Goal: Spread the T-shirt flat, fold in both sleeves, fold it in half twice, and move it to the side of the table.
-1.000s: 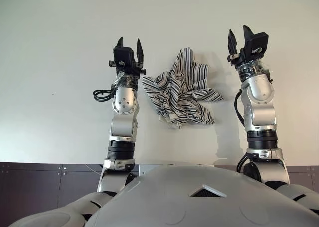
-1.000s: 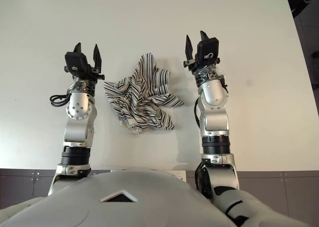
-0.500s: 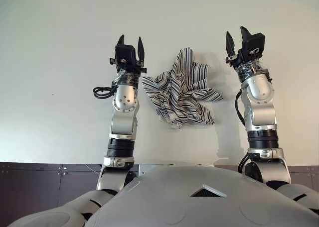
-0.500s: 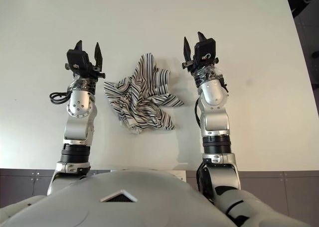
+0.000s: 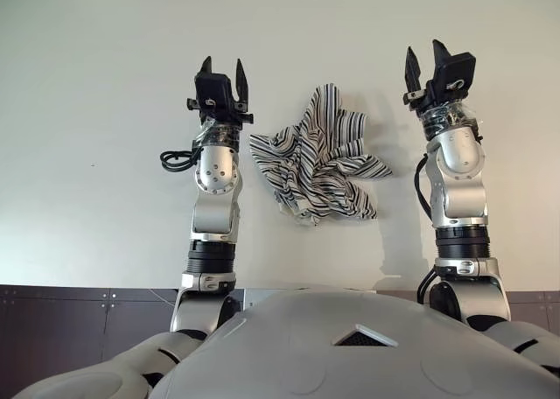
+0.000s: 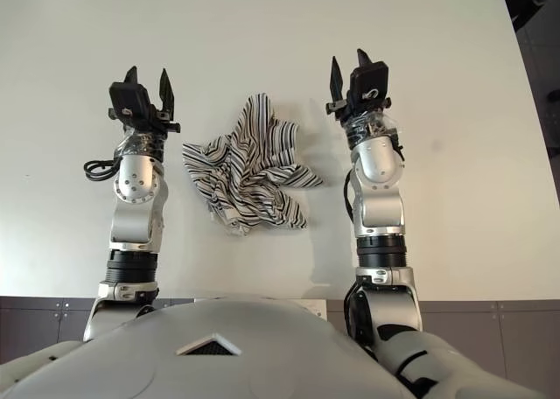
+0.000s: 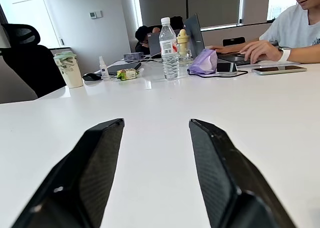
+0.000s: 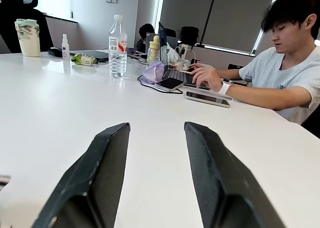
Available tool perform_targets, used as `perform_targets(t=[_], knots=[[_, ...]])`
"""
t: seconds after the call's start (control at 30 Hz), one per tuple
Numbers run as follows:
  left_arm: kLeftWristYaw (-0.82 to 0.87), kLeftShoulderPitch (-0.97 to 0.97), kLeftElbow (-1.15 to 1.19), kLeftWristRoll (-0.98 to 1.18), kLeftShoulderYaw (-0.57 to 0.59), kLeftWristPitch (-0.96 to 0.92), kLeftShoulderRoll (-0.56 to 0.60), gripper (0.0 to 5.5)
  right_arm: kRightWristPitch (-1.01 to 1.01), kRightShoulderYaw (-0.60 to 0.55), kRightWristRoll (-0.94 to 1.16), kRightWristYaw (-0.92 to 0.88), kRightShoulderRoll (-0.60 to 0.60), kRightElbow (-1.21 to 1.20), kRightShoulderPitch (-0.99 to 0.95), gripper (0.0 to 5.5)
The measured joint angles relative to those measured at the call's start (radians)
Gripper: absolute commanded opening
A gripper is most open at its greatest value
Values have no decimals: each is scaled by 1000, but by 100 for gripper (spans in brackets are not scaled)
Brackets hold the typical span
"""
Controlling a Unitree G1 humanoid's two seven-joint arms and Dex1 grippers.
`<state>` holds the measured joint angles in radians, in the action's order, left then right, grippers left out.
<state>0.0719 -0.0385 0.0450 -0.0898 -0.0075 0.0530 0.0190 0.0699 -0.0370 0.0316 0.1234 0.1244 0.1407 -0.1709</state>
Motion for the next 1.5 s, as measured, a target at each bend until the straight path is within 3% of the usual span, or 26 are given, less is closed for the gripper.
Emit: perform_targets(t=[0.1, 0.2, 0.43, 0.53, 0.67, 0.83, 1.03, 1.2, 1.5], knots=[[9, 12, -3, 6, 13, 6, -9, 241, -8, -25, 15, -21, -10, 16, 0, 200], [-73, 32, -27, -10, -49, 18, 35, 241, 5, 50, 4, 96, 35, -17, 19, 200], [-451, 89, -55, -135, -211, 197, 405, 241, -81, 204, 172, 752, 397, -246, 132, 200], [-617, 137, -99, -78, -243, 261, 514, 241, -146, 246, 241, 906, 474, -318, 147, 200], [-744, 190, -126, -35, -287, 278, 584, 241, -180, 318, 231, 970, 479, -332, 145, 200], [-751, 201, -113, -102, -319, 280, 606, 241, 24, 428, -1, 920, 461, -89, 56, 200], [-772, 290, -235, -123, -334, 230, 698, 241, 216, 417, -113, 789, 442, 113, -32, 200], [-772, 336, -289, -113, -315, 189, 727, 241, 391, 412, -257, 656, 506, 237, -80, 200], [-726, 350, -269, -89, -217, 102, 737, 241, 418, 354, -342, 476, 549, 349, -119, 200]])
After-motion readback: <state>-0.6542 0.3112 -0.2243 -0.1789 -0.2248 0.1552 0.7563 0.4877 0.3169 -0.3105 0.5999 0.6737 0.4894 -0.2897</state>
